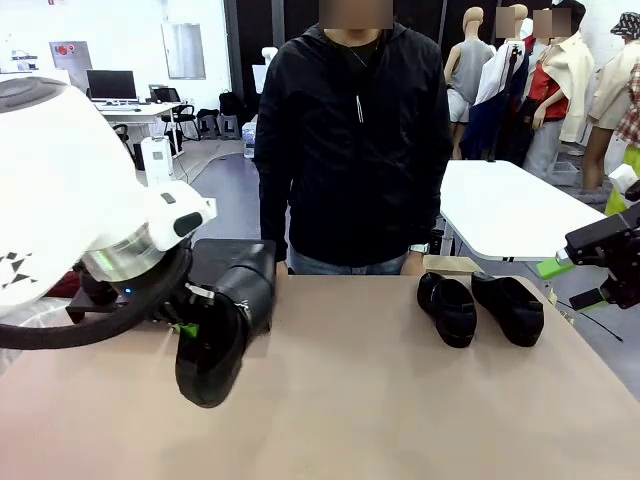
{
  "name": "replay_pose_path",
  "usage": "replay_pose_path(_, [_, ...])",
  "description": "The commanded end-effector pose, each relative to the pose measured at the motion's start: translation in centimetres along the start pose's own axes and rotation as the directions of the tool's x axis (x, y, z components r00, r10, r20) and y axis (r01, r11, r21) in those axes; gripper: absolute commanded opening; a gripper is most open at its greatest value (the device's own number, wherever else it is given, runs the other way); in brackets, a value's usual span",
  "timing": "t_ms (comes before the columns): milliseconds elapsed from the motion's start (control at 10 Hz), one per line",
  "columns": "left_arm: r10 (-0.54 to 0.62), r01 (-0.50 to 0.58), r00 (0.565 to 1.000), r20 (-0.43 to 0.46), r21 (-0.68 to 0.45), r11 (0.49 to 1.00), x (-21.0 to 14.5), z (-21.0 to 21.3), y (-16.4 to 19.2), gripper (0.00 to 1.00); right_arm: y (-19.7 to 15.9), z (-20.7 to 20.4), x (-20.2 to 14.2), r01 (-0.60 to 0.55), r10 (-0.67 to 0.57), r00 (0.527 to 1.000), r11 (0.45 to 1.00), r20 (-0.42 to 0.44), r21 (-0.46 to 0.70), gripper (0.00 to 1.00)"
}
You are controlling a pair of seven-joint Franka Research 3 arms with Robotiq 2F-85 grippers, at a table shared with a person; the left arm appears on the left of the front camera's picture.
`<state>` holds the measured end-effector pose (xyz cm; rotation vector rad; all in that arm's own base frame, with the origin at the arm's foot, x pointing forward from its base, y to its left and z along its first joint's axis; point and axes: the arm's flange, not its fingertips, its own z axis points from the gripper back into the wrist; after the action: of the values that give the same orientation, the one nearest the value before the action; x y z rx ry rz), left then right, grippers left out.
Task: Organize the shoes by placing them on the stand.
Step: Place the Shoe from the middle of the table onto the Shoes Stand.
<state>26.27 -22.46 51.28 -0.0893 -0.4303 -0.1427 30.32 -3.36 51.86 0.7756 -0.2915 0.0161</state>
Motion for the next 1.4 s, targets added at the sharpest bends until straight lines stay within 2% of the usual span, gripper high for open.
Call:
replay_pose_path(0, [-0.129, 0.13, 0.991, 0.037, -0.003, 0.992, -1.3, 0.6, -2.4, 0.0, 0.1, 0.0, 0.1, -0.003, 0.003, 1.0, 1.0, 0.007, 0.031, 1.0])
replay_pose_path(200, [-0.129, 0.13, 0.991, 0.037, -0.003, 0.992, -1.3, 0.6, -2.4, 0.0, 0.1, 0.0, 0.1, -0.003, 0.003, 1.0, 1.0, 0.007, 0.031, 1.0])
replay_pose_path(300, [-0.083, 0.083, 0.997, 0.009, 0.009, 0.997, -1.2, 0.1, -2.1, 0.0, 0.1, 0.0, 0.1, -0.003, 0.003, 1.0, 1.0, 0.007, 0.031, 1.0])
replay_pose_path(400, [-0.007, 0.007, 1.0, -0.007, 0.049, 0.999, 1.8, 0.1, 0.9, 0.0, 0.1, 0.0, 0.1, -0.003, 0.003, 1.0, 1.0, 0.007, 0.031, 1.0])
replay_pose_path(500, [0.089, -0.092, 0.995, 0.045, 0.077, 0.993, 4.7, 0.4, 4.1, 0.0, 0.1, 0.0, 0.1, -0.003, 0.003, 1.0, 1.0, 0.007, 0.031, 1.0])
replay_pose_path(700, [0.015, -0.022, 0.994, 0.109, 0.061, 0.998, 9.7, 0.1, 9.5, 0.0, 0.1, 0.0, 0.1, -0.003, 0.003, 1.0, 1.0, 0.007, 0.031, 1.0])
replay_pose_path(800, [0.044, -0.048, 0.983, 0.177, 0.02, 0.999, 13.2, -1.1, 13.3, 0.0, 0.1, 0.0, 0.1, -0.003, 0.003, 1.0, 1.0, 0.007, 0.031, 1.0])
replay_pose_path(900, [0.043, -0.037, 0.987, 0.153, -0.039, 0.999, 15.5, -2.8, 16.8, 0.0, 0.1, 0.0, 0.1, -0.003, 0.003, 1.0, 1.0, 0.007, 0.031, 1.0])
replay_pose_path(1100, [0.029, -0.03, 0.982, 0.187, 0.001, 1.0, 18.3, -5.1, 21.7, 0.0, 0.1, 0.0, 0.1, -0.003, 0.003, 1.0, 1.0, 0.007, 0.031, 1.0])
replay_pose_path(1300, [0.097, -0.094, 0.982, 0.163, -0.03, 0.995, 19.3, -6.3, 23.5, 0.0, 0.1, 0.0, 0.1, -0.003, 0.003, 1.0, 1.0, 0.007, 0.031, 1.0])
